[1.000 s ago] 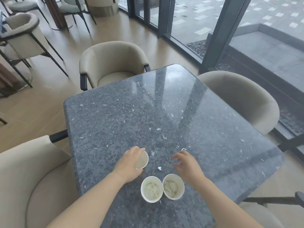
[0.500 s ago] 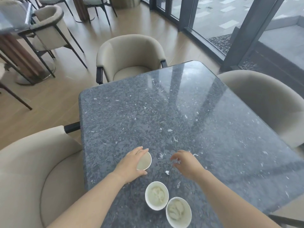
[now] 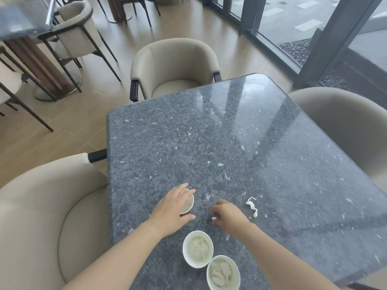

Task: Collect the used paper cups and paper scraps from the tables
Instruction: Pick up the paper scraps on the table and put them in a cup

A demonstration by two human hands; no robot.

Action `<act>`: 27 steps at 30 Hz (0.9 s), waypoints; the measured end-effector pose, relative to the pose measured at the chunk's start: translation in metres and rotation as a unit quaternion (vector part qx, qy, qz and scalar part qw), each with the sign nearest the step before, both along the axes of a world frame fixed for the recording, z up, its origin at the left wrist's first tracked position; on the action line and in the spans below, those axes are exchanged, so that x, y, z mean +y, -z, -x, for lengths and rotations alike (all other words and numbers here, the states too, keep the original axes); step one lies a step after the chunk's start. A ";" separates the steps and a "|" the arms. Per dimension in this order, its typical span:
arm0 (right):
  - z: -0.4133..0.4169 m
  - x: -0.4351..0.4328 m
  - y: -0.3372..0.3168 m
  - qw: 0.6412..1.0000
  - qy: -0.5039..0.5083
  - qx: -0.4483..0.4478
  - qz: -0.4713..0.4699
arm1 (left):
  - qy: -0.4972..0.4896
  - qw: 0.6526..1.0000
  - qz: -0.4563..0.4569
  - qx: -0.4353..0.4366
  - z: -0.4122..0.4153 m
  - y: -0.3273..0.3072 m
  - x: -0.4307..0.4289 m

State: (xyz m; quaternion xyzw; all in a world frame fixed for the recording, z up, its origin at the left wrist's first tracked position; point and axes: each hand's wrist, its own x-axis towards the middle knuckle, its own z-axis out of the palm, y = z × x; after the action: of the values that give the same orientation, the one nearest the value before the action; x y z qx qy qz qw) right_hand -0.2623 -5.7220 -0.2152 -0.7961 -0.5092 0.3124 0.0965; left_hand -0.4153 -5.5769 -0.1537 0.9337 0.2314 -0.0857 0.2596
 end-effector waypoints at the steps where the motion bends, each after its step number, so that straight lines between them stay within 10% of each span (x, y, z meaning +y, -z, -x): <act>1: 0.002 0.001 0.002 1.000 -0.003 -0.002 0.000 | 0.001 1.000 -0.004 0.005 0.002 0.000 0.000; 18: -0.047 -0.052 -0.003 0.966 0.236 -0.101 -0.033 | 0.044 0.998 -0.054 0.006 -0.025 0.002 -0.007; 27: -0.038 -0.057 0.006 0.971 0.237 -0.014 0.004 | 0.051 0.998 -0.041 0.006 -0.026 0.002 -0.005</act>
State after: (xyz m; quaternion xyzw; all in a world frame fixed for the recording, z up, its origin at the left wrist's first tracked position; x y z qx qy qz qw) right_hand -0.2242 -5.7794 -0.2213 -0.8988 -0.3063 0.2715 0.1569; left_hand -0.3893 -5.5815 -0.1552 0.9536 0.1881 -0.0953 0.2151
